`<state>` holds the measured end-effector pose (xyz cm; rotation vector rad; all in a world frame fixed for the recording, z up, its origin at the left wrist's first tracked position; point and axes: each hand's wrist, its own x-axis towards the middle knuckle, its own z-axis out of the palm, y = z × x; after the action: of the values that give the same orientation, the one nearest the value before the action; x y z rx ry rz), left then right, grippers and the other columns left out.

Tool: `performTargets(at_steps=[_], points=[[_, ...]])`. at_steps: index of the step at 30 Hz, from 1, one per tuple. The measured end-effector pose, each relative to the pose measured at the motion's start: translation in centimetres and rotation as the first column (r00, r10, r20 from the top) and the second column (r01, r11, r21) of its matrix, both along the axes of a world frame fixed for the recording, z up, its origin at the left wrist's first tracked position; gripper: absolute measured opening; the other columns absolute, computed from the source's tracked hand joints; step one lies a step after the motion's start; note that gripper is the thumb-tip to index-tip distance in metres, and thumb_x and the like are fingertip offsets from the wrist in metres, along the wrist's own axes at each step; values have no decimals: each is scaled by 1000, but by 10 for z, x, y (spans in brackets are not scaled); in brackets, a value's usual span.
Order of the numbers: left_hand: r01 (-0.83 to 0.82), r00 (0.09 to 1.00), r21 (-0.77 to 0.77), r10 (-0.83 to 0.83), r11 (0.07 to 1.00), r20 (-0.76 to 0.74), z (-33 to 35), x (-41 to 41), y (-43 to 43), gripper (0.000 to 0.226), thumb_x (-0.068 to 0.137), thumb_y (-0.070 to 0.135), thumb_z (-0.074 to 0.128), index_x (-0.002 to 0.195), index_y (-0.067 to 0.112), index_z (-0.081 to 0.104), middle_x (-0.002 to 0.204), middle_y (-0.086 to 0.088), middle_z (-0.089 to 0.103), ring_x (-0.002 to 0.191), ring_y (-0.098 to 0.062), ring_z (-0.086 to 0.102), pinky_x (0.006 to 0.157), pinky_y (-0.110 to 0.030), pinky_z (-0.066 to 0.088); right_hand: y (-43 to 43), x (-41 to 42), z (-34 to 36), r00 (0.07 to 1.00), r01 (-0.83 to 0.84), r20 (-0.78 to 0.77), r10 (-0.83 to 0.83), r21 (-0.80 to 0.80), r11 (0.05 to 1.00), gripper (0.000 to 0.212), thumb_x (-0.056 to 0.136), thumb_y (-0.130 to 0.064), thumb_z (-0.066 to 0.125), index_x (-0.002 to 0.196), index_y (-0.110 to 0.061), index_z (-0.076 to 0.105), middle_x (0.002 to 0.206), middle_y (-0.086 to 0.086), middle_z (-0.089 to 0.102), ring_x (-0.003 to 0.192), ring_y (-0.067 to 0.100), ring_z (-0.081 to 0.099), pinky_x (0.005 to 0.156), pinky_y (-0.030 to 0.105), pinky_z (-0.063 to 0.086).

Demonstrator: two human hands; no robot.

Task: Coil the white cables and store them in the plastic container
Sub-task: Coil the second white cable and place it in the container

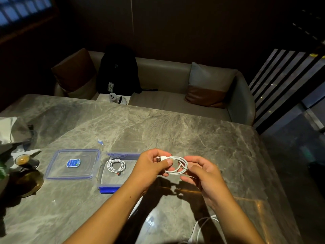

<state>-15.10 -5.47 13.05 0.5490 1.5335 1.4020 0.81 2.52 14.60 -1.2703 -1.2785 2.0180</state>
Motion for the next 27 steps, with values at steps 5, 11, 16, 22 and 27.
performTargets(at_steps=[5,11,16,22,27], points=[[50,996,-21,-52,999,-77,3,-5,-1,10,86,2,72,96,5,71,86,-21,74,68,-20,71,59,-25,57,4,-5,-1,994,-105,-38,102,-100,989,40,102,-36,46,99,-10,76,95,18,77,79,25,73,65,31,58],[24,999,-25,-25,999,-30,-3,-10,-3,12,87,3,72,98,2,71,82,-18,75,68,-21,72,55,-25,55,2,-9,-17,972,-220,-96,215,-53,974,18,95,-11,58,99,-5,75,76,11,70,58,14,60,51,23,53],[-29,1000,-33,30,999,7,-10,-17,-9,14,87,2,71,100,-2,71,85,-21,75,67,-21,71,54,-25,56,3,-17,-26,952,-306,-50,303,-63,950,20,93,-9,62,110,0,68,85,14,74,65,18,67,60,28,59],[-84,994,-42,86,996,60,-22,-33,-18,14,88,1,69,101,-3,71,89,-25,74,69,-25,70,57,-27,58,0,-41,-41,947,-320,44,319,24,947,16,95,-7,61,107,3,66,85,22,73,63,23,68,58,28,56],[-114,979,-63,123,991,165,-39,-54,-28,18,90,2,66,109,0,68,94,-23,75,81,-27,72,73,-35,57,-11,-69,-58,977,-214,-25,213,-55,975,12,94,-4,61,101,3,69,82,18,75,59,19,69,51,22,54]])
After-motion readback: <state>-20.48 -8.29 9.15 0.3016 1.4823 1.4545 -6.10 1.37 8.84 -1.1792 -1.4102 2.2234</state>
